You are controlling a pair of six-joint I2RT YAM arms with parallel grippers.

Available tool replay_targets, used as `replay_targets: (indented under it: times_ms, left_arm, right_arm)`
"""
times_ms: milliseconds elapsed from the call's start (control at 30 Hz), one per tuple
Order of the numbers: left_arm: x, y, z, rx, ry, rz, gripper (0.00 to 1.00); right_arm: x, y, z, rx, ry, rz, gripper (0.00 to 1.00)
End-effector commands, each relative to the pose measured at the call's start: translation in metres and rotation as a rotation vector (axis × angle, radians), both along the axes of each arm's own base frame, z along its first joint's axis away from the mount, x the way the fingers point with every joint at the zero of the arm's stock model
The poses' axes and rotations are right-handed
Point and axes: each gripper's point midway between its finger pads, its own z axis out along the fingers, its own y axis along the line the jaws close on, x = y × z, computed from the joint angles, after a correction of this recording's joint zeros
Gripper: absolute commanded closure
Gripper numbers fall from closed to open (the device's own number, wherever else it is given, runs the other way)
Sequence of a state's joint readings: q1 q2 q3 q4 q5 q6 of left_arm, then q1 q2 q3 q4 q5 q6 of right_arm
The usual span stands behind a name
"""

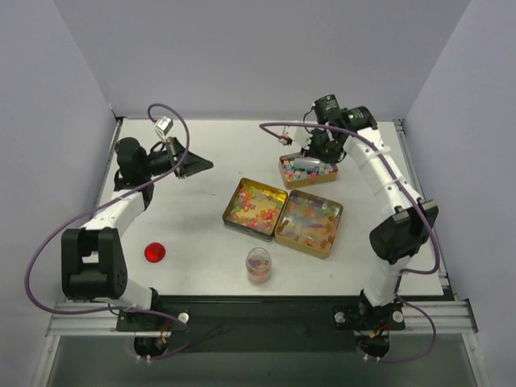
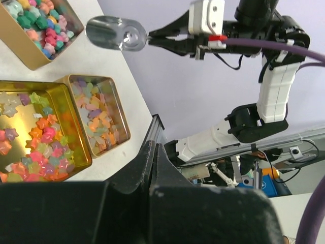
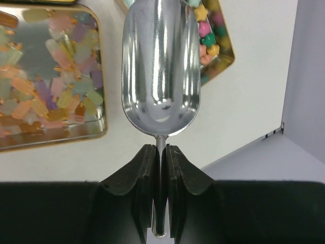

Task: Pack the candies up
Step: Scoop the fake candies from the storage box.

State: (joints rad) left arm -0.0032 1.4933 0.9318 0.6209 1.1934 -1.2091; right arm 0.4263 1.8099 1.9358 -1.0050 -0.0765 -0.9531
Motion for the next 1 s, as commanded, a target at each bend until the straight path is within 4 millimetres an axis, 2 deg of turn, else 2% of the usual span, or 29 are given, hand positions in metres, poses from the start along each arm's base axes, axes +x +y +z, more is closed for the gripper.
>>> replay_targets:
  times_ms: [0, 33, 67, 100, 133, 167, 200, 233, 267, 400, 567, 667, 767, 800, 967]
  left_arm:
    - [-0.006, -0.001, -0.013, 0.020, -0.016, -0.017, 1.00]
    - [-0.007, -0.001, -0.019, 0.036, -0.001, -0.018, 1.00]
    - [-0.004, 0.001, -0.038, 0.092, 0.050, 0.006, 1.00]
    - [-0.002, 0.005, -0.048, 0.142, 0.069, 0.037, 1.00]
    - [0.001, 0.010, -0.063, 0.218, 0.094, 0.076, 1.00]
    - [0.006, 0.028, -0.100, 0.412, 0.153, 0.170, 1.00]
    - [0.006, 0.036, -0.116, 0.479, 0.178, 0.204, 1.00]
    - [0.006, 0.044, -0.132, 0.541, 0.213, 0.241, 1.00]
    - [0.001, 0.063, -0.160, 0.593, 0.314, 0.303, 1.00]
    - [-0.017, 0.071, -0.201, 0.611, 0.477, 0.339, 1.00]
    - [-0.021, 0.065, -0.220, 0.597, 0.552, 0.334, 1.00]
    - [-0.023, 0.061, -0.228, 0.597, 0.582, 0.320, 1.00]
    - [-0.021, 0.059, -0.231, 0.582, 0.591, 0.325, 1.00]
    - [-0.024, 0.047, -0.231, 0.587, 0.582, 0.296, 1.00]
    - [-0.028, 0.029, -0.230, 0.597, 0.557, 0.247, 1.00]
  right_arm:
    - [0.011, -0.007, 0.006, -0.022, -0.004, 0.120, 1.00]
    - [0.003, -0.008, 0.001, -0.038, 0.031, 0.147, 1.00]
    - [-0.001, -0.006, -0.001, -0.056, 0.046, 0.172, 1.00]
    - [-0.006, -0.004, -0.003, -0.075, 0.065, 0.193, 1.00]
    - [-0.017, 0.005, -0.004, -0.084, 0.092, 0.232, 1.00]
    - [-0.022, 0.011, -0.003, -0.083, 0.092, 0.253, 1.00]
    - [-0.026, 0.014, -0.007, -0.105, 0.100, 0.271, 1.00]
    - [-0.032, 0.025, -0.008, -0.127, 0.094, 0.332, 1.00]
    - [-0.034, 0.030, -0.010, -0.143, 0.094, 0.357, 1.00]
    - [-0.032, 0.047, -0.015, -0.222, 0.088, 0.477, 1.00]
    - [-0.022, 0.053, -0.033, -0.341, 0.107, 0.655, 1.00]
    - [-0.014, 0.049, -0.041, -0.411, 0.119, 0.718, 1.00]
    - [-0.005, 0.055, -0.048, -0.459, 0.123, 0.802, 1.00]
    - [-0.003, 0.059, -0.055, -0.479, 0.137, 0.839, 1.00]
    - [0.006, 0.072, -0.065, -0.543, 0.139, 0.946, 1.00]
